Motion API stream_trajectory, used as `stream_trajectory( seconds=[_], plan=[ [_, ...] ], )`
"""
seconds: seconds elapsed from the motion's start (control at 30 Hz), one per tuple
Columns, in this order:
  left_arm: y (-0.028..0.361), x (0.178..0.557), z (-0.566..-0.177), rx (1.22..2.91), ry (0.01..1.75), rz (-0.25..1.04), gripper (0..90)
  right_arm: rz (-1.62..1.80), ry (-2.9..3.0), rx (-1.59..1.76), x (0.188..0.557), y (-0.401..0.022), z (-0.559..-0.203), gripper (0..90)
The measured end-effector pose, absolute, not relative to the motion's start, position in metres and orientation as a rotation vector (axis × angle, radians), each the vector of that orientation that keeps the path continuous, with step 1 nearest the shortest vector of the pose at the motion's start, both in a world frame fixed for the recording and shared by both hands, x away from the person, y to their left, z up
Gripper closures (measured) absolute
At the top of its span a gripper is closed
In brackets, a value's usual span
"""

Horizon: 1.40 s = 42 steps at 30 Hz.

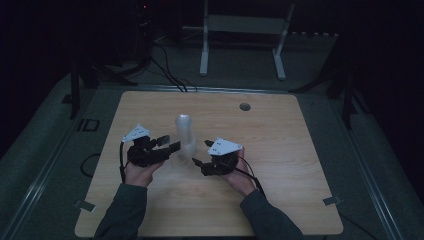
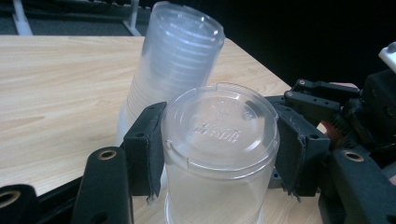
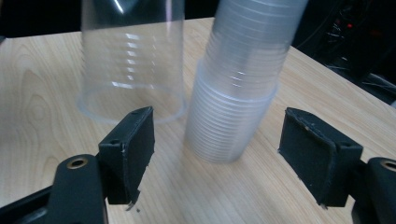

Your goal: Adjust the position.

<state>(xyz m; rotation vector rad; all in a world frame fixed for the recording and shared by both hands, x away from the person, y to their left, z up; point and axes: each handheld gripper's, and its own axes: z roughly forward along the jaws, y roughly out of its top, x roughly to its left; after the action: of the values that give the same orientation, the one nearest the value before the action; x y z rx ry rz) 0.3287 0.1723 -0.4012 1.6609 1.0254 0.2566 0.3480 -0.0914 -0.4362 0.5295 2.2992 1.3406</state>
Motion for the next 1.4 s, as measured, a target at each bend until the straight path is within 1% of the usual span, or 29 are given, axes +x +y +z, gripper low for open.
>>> stream_trajectory(
  seconds=[0.63, 0.93, 1.4],
  plan=[
    [0.168, 0.326, -0.415, 1.601, 1.063, 0.213, 41.8, 1.535, 2.322, 0.545, 0.339, -0.086, -0.437, 25.6],
    [0.165, 0.326, -0.417, 1.577, 1.064, 0.180, 41.8, 1.538, 2.332, 0.529, 0.336, -0.076, -0.439, 24.0],
    [0.163, 0.325, -0.421, 1.516, 1.089, 0.131, 41.8, 1.539, 2.340, 0.534, 0.337, -0.073, -0.442, 21.6]
  ],
)
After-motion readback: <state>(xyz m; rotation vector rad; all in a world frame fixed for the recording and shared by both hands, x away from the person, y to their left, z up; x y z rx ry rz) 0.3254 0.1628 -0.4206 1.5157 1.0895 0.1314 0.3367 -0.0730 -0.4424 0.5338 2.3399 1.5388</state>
